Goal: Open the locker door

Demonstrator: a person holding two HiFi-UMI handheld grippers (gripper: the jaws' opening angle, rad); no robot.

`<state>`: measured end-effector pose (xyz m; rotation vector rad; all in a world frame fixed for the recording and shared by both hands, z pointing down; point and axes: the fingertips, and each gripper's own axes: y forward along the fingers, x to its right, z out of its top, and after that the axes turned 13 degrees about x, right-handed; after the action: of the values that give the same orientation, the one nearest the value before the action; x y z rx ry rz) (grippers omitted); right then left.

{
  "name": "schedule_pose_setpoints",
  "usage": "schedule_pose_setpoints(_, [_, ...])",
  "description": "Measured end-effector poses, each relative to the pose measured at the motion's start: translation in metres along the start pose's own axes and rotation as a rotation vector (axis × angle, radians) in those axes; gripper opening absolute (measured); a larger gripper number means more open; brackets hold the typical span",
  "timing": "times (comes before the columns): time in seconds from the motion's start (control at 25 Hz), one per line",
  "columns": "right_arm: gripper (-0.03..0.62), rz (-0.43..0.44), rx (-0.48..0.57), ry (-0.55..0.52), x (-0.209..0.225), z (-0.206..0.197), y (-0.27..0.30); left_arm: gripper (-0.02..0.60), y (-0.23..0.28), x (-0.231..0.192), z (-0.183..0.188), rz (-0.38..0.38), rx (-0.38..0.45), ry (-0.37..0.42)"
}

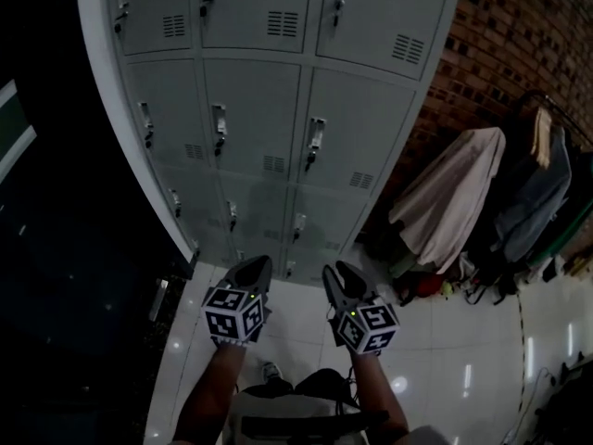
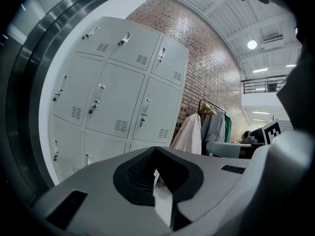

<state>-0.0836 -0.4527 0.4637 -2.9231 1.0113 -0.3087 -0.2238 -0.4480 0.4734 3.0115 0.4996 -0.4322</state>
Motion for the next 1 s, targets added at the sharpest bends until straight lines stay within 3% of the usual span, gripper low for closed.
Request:
schedule_pose_setpoints(0.16, [0.228, 0.004, -0.009, -0.017, 0.008, 0.007, 0.036, -0.002, 0.027, -0.008, 0.009, -0.028, 0.003, 0.002])
schedule_pose_setpoints(0.4, [0.272, 0.005, -0.005, -0.027, 0.032, 0.009, 0.099, -0.002, 0.063, -0.026, 0.009, -0.033, -0.001, -0.004])
schedule_pose_setpoints(1.0, [0.272, 0.001, 0.042, -0.094, 0.099, 0.048, 0.270, -0.002, 0.168, -0.077, 0.022, -0.026, -0.011, 0.034])
